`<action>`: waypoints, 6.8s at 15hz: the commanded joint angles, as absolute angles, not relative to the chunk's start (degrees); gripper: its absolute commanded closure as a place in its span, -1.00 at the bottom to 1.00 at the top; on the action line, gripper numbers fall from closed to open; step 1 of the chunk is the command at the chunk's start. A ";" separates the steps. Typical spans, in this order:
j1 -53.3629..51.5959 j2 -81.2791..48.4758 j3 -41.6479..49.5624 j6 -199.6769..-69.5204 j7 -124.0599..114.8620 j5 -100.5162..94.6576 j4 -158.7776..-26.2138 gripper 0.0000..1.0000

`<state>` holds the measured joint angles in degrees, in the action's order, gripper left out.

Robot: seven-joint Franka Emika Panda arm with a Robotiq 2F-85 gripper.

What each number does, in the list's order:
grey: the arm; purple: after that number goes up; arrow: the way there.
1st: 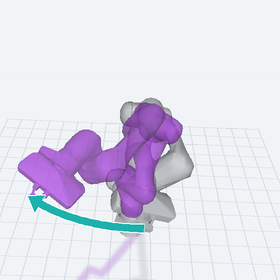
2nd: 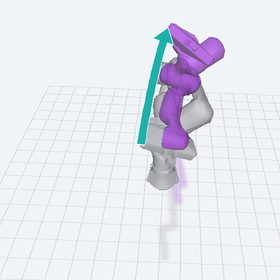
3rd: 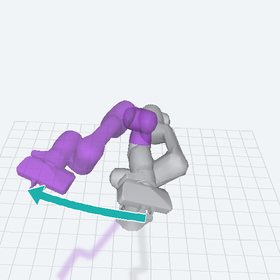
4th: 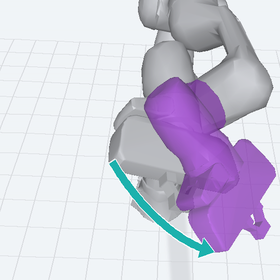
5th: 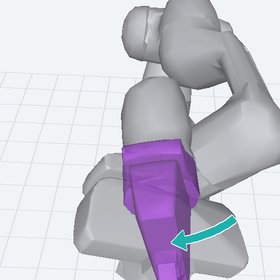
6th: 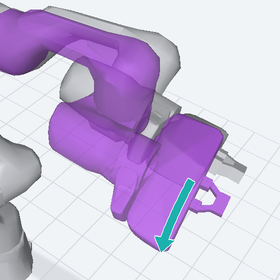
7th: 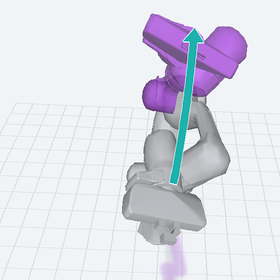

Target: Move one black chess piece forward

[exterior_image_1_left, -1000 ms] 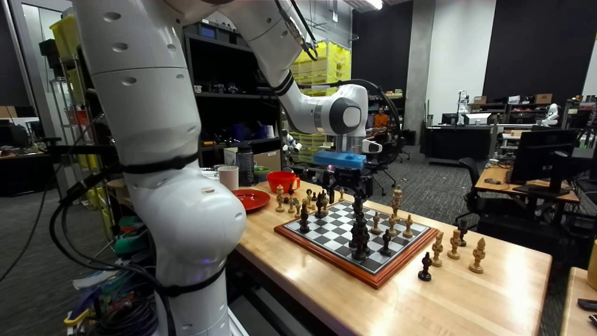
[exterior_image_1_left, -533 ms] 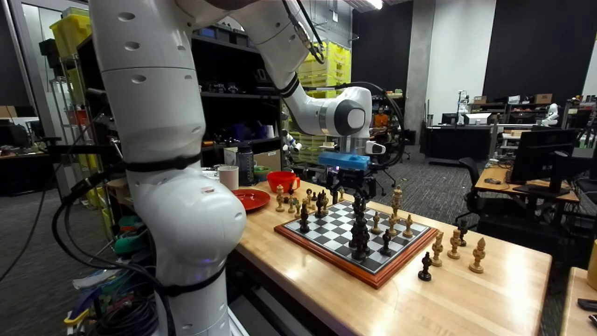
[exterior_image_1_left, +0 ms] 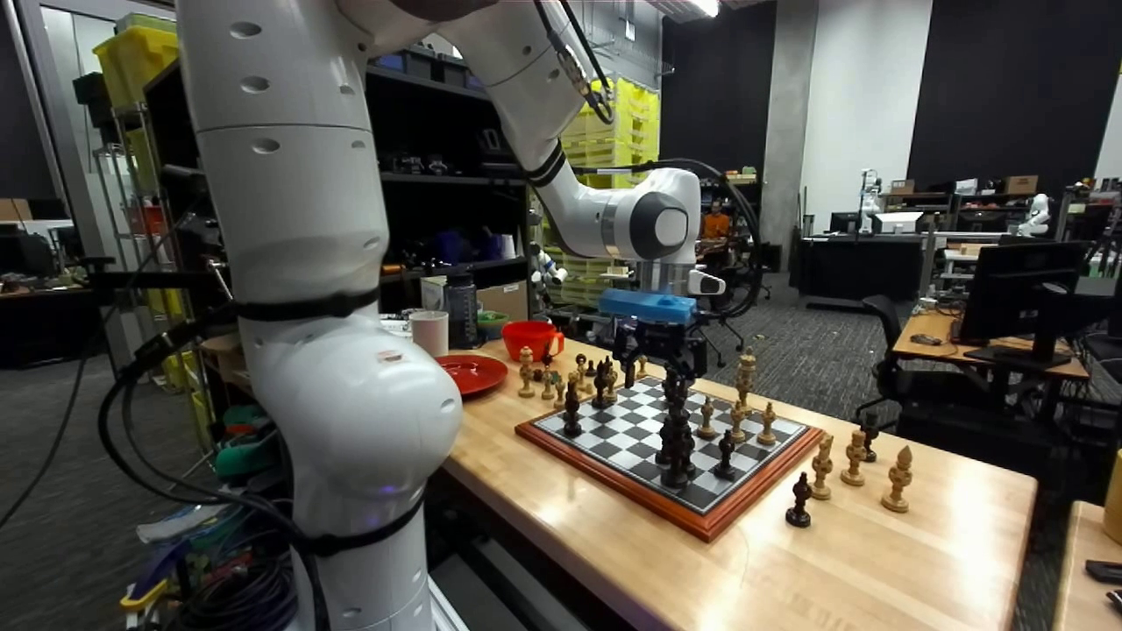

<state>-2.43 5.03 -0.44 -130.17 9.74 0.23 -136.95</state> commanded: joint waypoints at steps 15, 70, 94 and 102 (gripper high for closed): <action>-0.63 -2.16 -0.27 -129.00 12.11 3.37 -130.92 -0.36; -9.42 8.48 -3.14 -127.79 33.04 6.01 -140.13 0.88; -9.63 6.60 -4.52 -126.35 34.30 7.99 -140.35 0.88; -9.56 6.65 -4.50 -126.37 34.34 8.18 -140.31 -0.37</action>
<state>-9.69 6.18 -4.20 -127.24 33.32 6.90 -140.53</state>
